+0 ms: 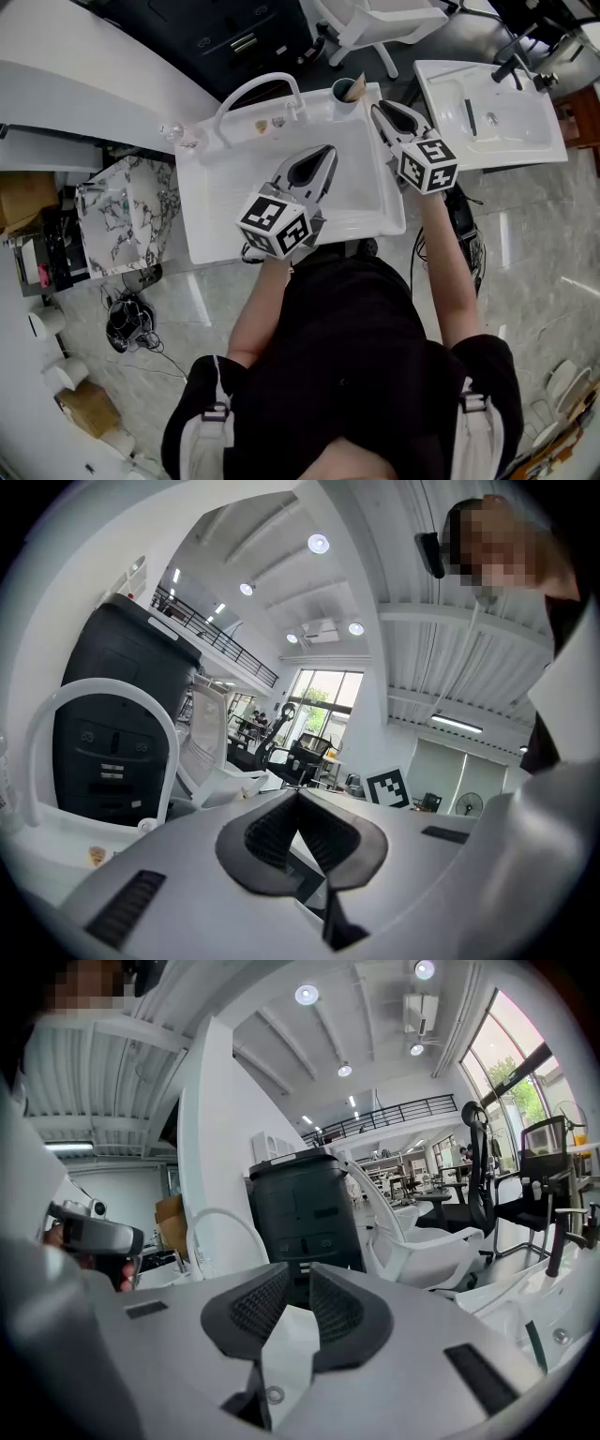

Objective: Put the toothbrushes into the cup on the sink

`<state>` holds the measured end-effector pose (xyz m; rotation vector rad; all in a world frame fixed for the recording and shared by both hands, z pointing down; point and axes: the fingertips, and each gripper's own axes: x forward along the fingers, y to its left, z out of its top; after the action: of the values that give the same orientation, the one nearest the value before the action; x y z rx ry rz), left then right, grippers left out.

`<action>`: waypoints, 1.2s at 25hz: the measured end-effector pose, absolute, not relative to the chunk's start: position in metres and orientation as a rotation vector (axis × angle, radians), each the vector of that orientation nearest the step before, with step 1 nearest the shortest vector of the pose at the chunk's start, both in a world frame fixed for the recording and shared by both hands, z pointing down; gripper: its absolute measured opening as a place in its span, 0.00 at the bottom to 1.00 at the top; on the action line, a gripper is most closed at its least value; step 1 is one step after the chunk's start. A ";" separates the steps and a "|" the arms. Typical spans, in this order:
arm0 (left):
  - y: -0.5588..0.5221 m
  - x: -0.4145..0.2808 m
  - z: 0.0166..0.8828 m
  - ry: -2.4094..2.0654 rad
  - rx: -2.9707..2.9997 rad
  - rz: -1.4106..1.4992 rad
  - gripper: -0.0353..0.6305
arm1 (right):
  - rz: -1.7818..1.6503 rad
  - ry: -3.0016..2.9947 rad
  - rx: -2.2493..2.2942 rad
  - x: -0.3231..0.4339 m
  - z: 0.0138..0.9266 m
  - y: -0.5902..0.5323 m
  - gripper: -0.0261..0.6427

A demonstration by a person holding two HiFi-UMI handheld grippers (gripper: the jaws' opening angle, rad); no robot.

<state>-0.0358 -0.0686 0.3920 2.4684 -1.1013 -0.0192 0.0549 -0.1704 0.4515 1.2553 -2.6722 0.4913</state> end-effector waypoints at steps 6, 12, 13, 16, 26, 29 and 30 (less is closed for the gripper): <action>-0.067 -0.027 0.389 -1.110 2.472 -0.024 0.06 | 0.489 -2.742 1.197 0.054 0.429 -0.142 0.15; -0.065 -0.019 0.389 -1.113 2.470 -0.023 0.06 | 0.478 -2.815 1.119 0.048 0.405 -0.110 0.14; -0.064 -0.017 0.389 -1.112 2.472 -0.022 0.06 | 0.479 -2.827 1.112 0.048 0.402 -0.106 0.13; -0.063 -0.013 0.390 -1.108 2.474 -0.020 0.07 | 0.465 -2.854 1.090 0.047 0.391 -0.094 0.13; -0.061 -0.005 0.389 -1.090 2.479 -0.017 0.06 | 0.441 -2.901 1.090 0.051 0.370 -0.067 0.11; -0.061 -0.003 0.389 -1.088 2.478 -0.016 0.06 | 0.456 -2.899 1.106 0.056 0.371 -0.061 0.11; -0.061 -0.002 0.389 -1.087 2.479 -0.016 0.06 | 0.461 -2.898 1.112 0.058 0.372 -0.060 0.11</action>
<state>-0.0023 -0.0613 0.3887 2.4791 -1.0868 -0.0162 0.0581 -0.0598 0.3718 1.1118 -2.8983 0.4611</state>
